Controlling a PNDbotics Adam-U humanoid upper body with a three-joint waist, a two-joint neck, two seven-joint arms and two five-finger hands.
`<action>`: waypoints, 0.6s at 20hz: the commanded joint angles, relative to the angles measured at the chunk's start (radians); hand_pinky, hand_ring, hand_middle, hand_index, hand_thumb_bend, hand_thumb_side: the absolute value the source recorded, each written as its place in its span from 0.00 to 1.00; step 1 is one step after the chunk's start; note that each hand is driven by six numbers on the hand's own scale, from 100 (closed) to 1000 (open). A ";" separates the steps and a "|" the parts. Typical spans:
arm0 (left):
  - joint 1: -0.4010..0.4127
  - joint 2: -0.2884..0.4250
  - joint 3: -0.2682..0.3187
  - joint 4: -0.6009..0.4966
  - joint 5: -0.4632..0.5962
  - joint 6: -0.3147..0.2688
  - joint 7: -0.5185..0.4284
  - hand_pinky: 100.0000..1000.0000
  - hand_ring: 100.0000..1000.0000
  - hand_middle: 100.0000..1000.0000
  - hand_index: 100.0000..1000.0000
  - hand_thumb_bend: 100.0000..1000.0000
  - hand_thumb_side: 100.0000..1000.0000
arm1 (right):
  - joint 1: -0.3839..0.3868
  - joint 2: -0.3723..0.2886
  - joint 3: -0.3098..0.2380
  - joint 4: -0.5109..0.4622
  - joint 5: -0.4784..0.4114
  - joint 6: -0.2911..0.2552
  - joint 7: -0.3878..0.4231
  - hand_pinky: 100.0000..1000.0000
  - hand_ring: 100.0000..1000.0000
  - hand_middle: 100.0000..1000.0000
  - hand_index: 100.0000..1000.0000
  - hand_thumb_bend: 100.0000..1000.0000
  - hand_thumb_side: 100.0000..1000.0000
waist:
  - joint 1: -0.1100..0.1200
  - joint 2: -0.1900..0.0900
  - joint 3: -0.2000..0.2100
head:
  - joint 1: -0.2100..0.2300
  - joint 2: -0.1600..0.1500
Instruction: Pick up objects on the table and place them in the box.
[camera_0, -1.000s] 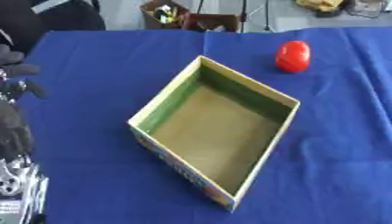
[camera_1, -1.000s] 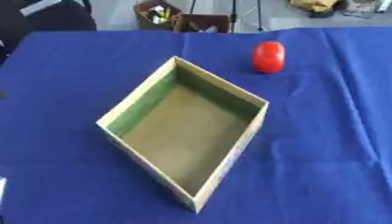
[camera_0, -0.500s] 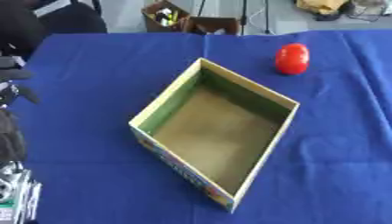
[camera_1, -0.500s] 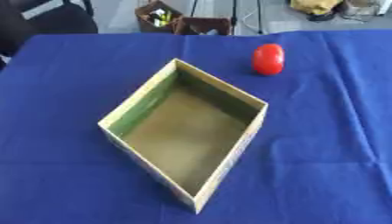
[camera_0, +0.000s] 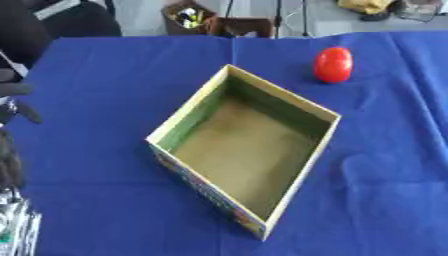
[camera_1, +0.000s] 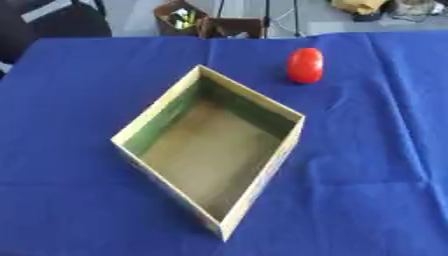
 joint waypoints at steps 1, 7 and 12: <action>-0.005 0.022 -0.003 -0.018 0.004 -0.001 -0.003 0.20 0.49 0.54 0.68 0.00 0.93 | -0.072 0.014 0.010 0.071 0.054 0.018 0.049 0.72 0.72 0.75 0.85 0.19 1.00 | 0.000 -0.015 0.002 | -0.005 0.002; -0.009 0.024 -0.003 -0.018 0.003 0.000 -0.003 0.20 0.49 0.54 0.68 0.00 0.93 | -0.221 0.098 0.035 0.220 0.146 0.061 0.140 0.73 0.74 0.76 0.86 0.25 1.00 | -0.001 -0.011 0.002 | -0.009 -0.009; -0.013 0.024 -0.003 -0.018 0.003 0.001 -0.003 0.20 0.49 0.54 0.68 0.00 0.93 | -0.326 0.180 0.031 0.340 0.220 0.091 0.214 0.74 0.74 0.76 0.86 0.31 1.00 | -0.001 -0.008 0.003 | -0.017 -0.020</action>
